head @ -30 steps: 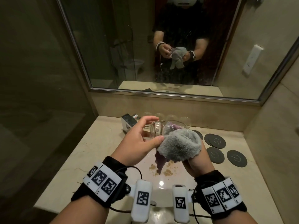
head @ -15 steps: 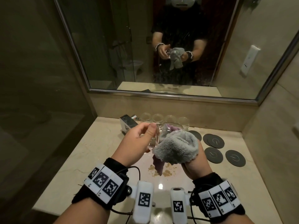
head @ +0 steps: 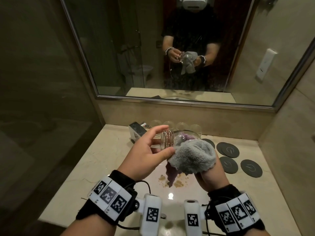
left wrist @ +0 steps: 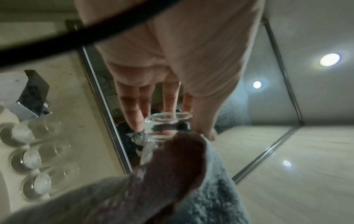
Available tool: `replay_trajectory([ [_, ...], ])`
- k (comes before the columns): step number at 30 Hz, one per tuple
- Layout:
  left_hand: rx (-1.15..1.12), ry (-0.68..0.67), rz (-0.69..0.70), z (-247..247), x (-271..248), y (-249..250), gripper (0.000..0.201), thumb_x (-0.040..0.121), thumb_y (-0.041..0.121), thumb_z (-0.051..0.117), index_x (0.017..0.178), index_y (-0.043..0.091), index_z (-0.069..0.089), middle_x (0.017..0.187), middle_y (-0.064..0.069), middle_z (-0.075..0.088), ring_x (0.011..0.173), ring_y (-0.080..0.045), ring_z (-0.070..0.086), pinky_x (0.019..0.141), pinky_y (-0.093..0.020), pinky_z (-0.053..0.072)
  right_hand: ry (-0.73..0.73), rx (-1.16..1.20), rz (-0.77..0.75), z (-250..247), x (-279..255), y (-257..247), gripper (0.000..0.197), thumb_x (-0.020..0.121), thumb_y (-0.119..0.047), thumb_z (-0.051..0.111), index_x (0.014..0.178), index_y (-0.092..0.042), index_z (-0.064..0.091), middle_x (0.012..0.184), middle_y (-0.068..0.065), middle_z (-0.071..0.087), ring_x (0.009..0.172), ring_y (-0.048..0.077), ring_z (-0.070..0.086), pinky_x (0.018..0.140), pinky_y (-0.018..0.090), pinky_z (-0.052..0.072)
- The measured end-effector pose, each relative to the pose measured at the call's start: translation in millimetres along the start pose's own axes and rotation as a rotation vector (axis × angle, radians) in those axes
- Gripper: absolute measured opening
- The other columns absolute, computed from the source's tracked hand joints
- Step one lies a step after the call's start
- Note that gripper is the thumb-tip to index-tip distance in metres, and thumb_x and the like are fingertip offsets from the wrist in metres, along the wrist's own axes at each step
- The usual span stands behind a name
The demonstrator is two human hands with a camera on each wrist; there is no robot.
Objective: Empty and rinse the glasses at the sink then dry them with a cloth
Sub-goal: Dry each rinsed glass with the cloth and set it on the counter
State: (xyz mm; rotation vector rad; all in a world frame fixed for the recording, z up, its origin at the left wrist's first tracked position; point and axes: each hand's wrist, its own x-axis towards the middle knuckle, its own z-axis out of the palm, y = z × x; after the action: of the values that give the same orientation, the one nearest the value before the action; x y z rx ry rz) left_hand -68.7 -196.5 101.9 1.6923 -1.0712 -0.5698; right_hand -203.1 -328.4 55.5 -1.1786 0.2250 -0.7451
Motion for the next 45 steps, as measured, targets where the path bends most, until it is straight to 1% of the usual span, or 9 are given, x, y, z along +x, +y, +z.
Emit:
replay_trajectory([
  [3,-0.010,0.013,-0.070,3,1,4,0.060,0.080,0.062,0.052,0.134,0.035,0.046,0.119,0.010,0.060,0.086,-0.004,0.068,0.075,-0.032,0.060,-0.005,-0.072,-0.018,1,-1,4,0.034,0.068,-0.032,0.081,0.096,-0.016,0.072,0.097,0.015,0.071,0.093,0.030,0.066,0.079,0.041,0.054],
  [8,-0.062,-0.080,-0.016,1,0,-1,0.055,0.085,0.029,0.072,0.132,0.043,0.048,0.123,0.009,0.061,0.095,-0.012,0.067,0.082,-0.036,0.059,0.013,-0.079,0.008,-1,-3,-1,0.047,0.060,-0.045,0.086,0.094,-0.015,0.071,0.093,0.014,0.071,0.089,0.029,0.066,0.079,0.044,0.054],
  [14,-0.051,-0.005,-0.118,5,6,1,0.060,0.080,0.059,0.051,0.128,0.022,0.053,0.112,0.001,0.063,0.072,-0.009,0.068,0.066,-0.035,0.060,0.008,-0.110,0.007,-2,-3,1,0.043,0.061,-0.043,0.086,0.094,-0.018,0.074,0.096,0.016,0.071,0.093,0.033,0.066,0.087,0.051,0.054],
  [18,-0.034,-0.066,0.015,2,3,-2,0.049,0.085,0.034,0.072,0.129,0.041,0.051,0.128,0.015,0.056,0.104,-0.009,0.064,0.086,-0.031,0.056,0.004,-0.009,0.044,-3,-1,-6,0.063,0.050,-0.050,0.090,0.094,-0.011,0.070,0.092,0.014,0.071,0.087,0.026,0.067,0.077,0.036,0.057],
  [22,-0.021,-0.037,-0.084,8,6,3,0.071,0.078,0.071,0.056,0.137,0.034,0.044,0.120,0.008,0.057,0.084,-0.006,0.069,0.075,-0.037,0.060,0.018,-0.081,0.051,-5,2,-7,0.072,0.053,-0.047,0.088,0.107,-0.007,0.064,0.098,0.014,0.071,0.093,0.030,0.065,0.082,0.041,0.055],
  [27,0.023,-0.078,-0.012,7,4,8,0.056,0.084,0.035,0.071,0.134,0.039,0.045,0.122,0.019,0.052,0.080,-0.004,0.064,0.071,-0.027,0.056,0.019,-0.094,0.017,-6,-3,-9,0.058,0.053,-0.057,0.086,0.096,-0.020,0.072,0.096,0.012,0.071,0.092,0.034,0.064,0.088,0.057,0.049],
  [31,0.021,-0.063,-0.101,10,5,8,0.069,0.078,0.061,0.056,0.140,0.035,0.039,0.119,0.014,0.053,0.077,-0.008,0.063,0.065,-0.023,0.053,-0.013,-0.117,0.010,-5,-2,-12,0.052,0.053,-0.058,0.085,0.093,-0.027,0.074,0.095,0.009,0.072,0.093,0.030,0.066,0.086,0.054,0.051],
  [35,0.020,-0.072,-0.056,7,5,6,0.054,0.082,0.042,0.069,0.131,0.037,0.046,0.118,0.014,0.056,0.080,-0.004,0.064,0.068,-0.025,0.054,0.038,-0.143,0.009,-7,-4,-8,0.058,0.051,-0.062,0.085,0.095,-0.025,0.071,0.094,0.011,0.071,0.090,0.037,0.064,0.083,0.067,0.047],
  [45,0.065,-0.056,0.026,10,2,9,0.055,0.083,0.040,0.070,0.132,0.040,0.046,0.122,0.019,0.054,0.089,-0.002,0.061,0.068,-0.023,0.053,-0.025,-0.105,0.009,-15,-3,-4,0.060,0.043,-0.060,0.088,0.092,-0.029,0.071,0.092,0.005,0.073,0.090,0.027,0.068,0.083,0.047,0.055],
])
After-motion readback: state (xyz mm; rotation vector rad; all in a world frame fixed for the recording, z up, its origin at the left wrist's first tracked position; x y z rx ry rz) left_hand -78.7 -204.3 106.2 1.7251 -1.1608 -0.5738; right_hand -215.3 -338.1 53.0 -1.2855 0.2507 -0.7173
